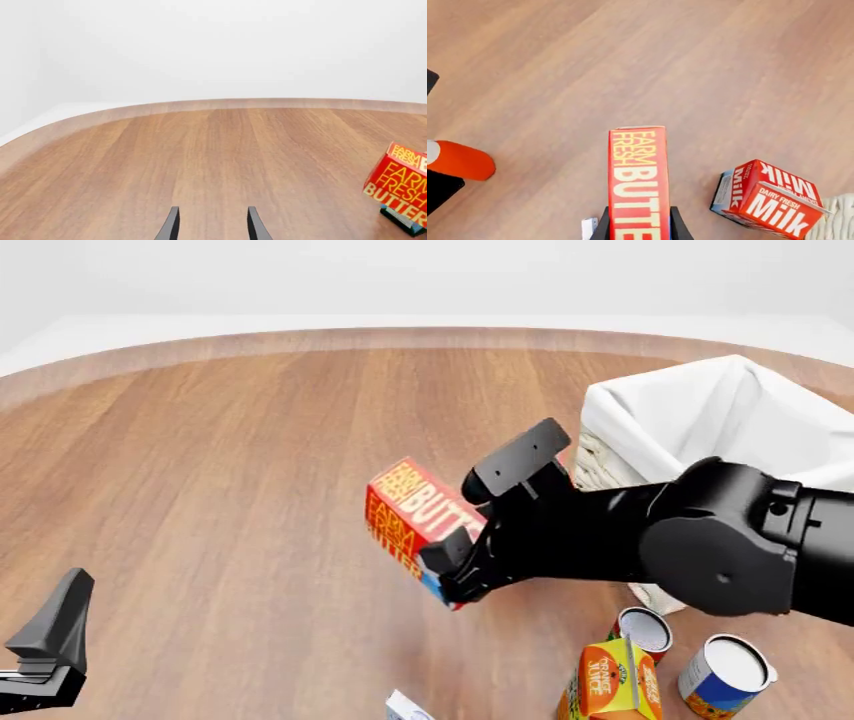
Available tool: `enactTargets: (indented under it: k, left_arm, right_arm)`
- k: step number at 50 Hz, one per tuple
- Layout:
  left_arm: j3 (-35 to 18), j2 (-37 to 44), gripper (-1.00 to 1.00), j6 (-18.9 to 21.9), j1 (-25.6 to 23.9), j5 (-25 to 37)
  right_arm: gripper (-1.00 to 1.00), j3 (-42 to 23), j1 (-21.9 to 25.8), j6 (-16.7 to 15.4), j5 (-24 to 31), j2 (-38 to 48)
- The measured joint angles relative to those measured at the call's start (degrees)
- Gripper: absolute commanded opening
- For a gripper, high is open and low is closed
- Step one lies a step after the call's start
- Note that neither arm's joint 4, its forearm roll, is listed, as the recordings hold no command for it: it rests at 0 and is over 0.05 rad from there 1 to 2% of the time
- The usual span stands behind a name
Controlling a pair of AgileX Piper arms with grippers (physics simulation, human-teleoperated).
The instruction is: Pick up the cream cheese box and the butter, and put them in the basket.
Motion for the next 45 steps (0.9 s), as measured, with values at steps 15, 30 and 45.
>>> enactTargets:
  k: [15, 30, 45]
  left_arm:
    - [0.0, 0.0, 1.0, 0.0, 0.0, 0.0]
    - [0.0, 0.0, 1.0, 0.0, 0.0, 0.0]
    - [0.0, 0.0, 1.0, 0.0, 0.0, 0.0]
  right_arm:
    - [-1.0, -4.88, -0.49, -1.99, 4.28, -4.45]
    - [-1.0, -7.48, -0.92, -2.72, 6.86, -9.96]
    - [-1.0, -7.86, -3.22, -0.51, 8.03, -16.66]
